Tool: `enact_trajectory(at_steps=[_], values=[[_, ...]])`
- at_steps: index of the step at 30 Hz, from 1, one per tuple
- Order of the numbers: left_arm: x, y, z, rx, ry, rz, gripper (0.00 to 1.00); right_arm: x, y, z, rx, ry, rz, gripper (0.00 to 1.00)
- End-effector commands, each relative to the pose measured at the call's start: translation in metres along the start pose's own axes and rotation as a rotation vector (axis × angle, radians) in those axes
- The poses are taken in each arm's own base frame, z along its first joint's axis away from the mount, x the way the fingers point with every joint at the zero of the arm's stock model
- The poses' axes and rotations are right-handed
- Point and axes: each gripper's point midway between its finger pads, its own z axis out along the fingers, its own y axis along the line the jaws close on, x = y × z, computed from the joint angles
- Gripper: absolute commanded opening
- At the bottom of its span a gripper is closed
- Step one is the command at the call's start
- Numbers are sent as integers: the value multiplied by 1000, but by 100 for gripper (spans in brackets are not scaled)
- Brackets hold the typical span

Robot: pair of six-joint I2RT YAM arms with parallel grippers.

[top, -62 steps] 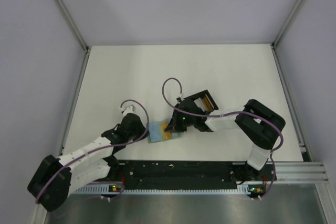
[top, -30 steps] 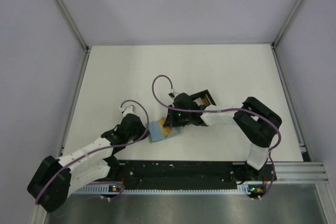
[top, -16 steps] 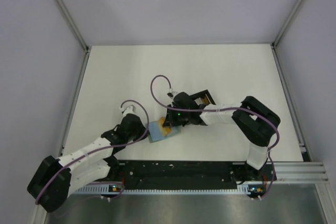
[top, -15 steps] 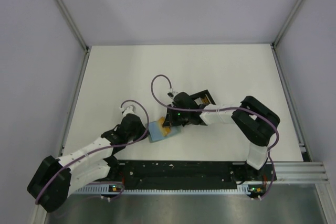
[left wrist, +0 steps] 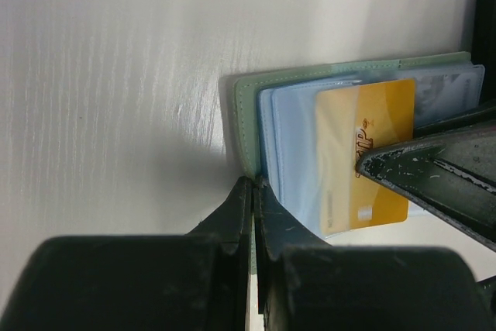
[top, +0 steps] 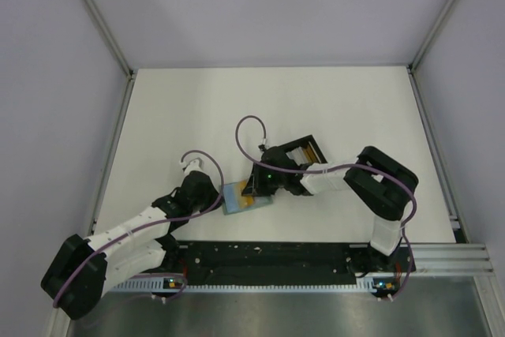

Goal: Put the credit cards into the card holder
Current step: Insert the credit card into the card holder.

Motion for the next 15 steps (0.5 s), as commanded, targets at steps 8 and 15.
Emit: enact_trajectory(at_steps=[8,15], values=[[0,-5,-3,17,8,11,0,-10,-9,-29,181,-48,-149,37],[-1,-9,-2,35,10,18,0,-6,-8,-22,207,-5,-191,40]])
